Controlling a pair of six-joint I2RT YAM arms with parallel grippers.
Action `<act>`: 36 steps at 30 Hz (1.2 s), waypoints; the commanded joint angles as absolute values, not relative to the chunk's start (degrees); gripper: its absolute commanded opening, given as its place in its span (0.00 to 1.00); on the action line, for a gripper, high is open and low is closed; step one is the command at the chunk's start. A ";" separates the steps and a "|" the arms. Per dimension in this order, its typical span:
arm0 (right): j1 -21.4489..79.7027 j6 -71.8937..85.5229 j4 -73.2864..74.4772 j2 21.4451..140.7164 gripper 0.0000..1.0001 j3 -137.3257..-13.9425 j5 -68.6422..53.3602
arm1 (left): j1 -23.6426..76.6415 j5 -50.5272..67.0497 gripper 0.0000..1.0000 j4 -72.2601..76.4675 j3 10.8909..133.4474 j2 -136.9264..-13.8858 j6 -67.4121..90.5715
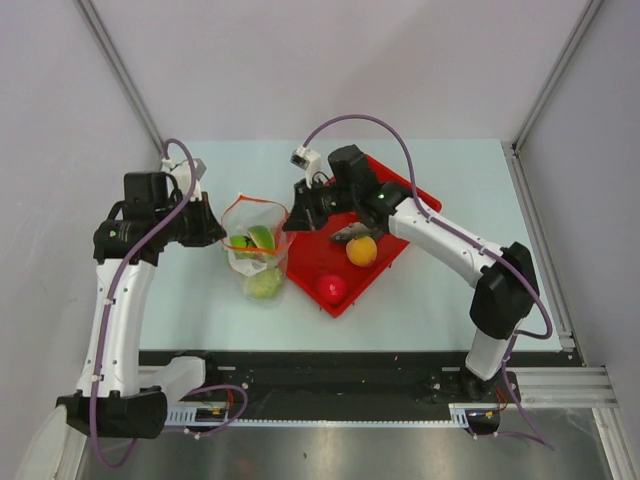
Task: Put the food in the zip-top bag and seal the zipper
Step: Adjust the zipper food storage bag at the center of the board, then pick up the fake fruit from the bin.
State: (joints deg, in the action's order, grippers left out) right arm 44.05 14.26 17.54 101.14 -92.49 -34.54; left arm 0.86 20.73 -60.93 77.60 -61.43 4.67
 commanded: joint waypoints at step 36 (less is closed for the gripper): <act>31.46 -14.24 35.07 106.96 1.00 -81.21 -13.62 | 0.79 23.56 0.00 -53.44 72.69 -60.91 5.89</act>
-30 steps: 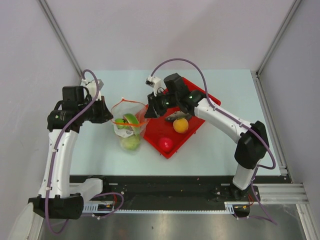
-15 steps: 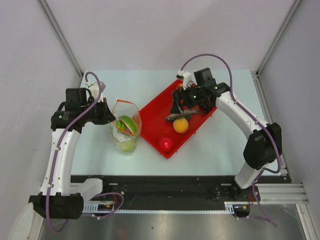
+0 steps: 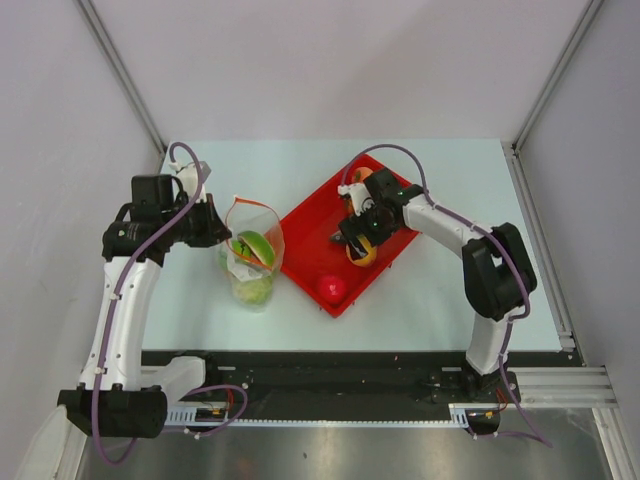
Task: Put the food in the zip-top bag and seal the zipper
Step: Pick up the fake fruit from the bin.
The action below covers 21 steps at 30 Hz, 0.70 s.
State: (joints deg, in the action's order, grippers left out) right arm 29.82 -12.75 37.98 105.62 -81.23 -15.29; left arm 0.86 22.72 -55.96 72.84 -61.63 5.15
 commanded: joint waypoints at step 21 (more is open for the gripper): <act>37.43 -0.27 17.16 85.08 0.51 -85.25 -34.19 | 0.88 24.34 0.00 -53.35 72.68 -61.17 5.80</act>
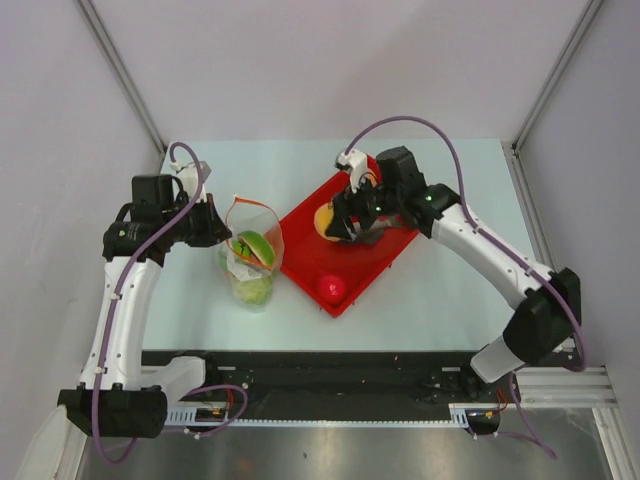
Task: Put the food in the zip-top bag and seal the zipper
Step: Pick up the fake fruit from the bin, then place the fake fruit in the zipper food storage bag.
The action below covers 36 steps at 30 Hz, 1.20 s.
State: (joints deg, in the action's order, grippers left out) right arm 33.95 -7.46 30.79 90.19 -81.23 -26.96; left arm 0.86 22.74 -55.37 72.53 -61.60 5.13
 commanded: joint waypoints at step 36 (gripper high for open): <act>37.02 -1.93 23.47 93.34 1.00 -89.75 -24.97 | 0.79 25.23 0.00 -53.09 72.51 -61.08 6.59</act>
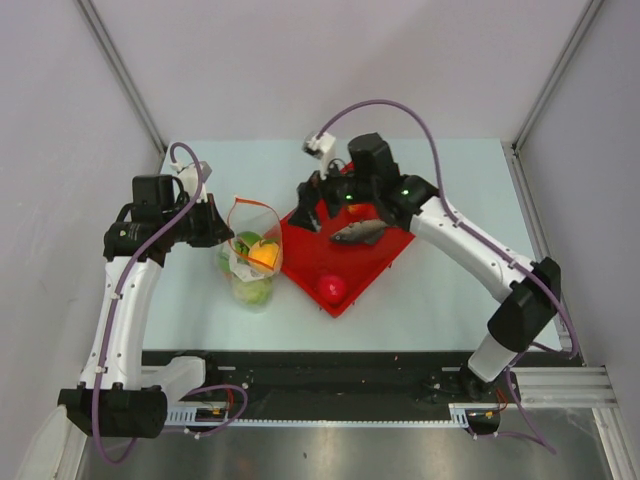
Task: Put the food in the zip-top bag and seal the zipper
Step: Place the fake fruit in the zipper food storage bag, then pick up the fake vegetable from the bin.
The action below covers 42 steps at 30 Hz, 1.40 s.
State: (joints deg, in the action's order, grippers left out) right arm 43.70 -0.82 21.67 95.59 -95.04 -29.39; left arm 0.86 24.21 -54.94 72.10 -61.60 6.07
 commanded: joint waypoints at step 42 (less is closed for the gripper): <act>22.94 -0.53 18.54 116.82 0.60 -97.47 -15.64 | 0.88 23.55 0.00 -52.73 69.79 -61.35 5.45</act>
State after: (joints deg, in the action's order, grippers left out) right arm 23.24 -0.47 18.96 123.11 -96.18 -13.91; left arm 0.86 23.07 -54.30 70.04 -61.98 5.96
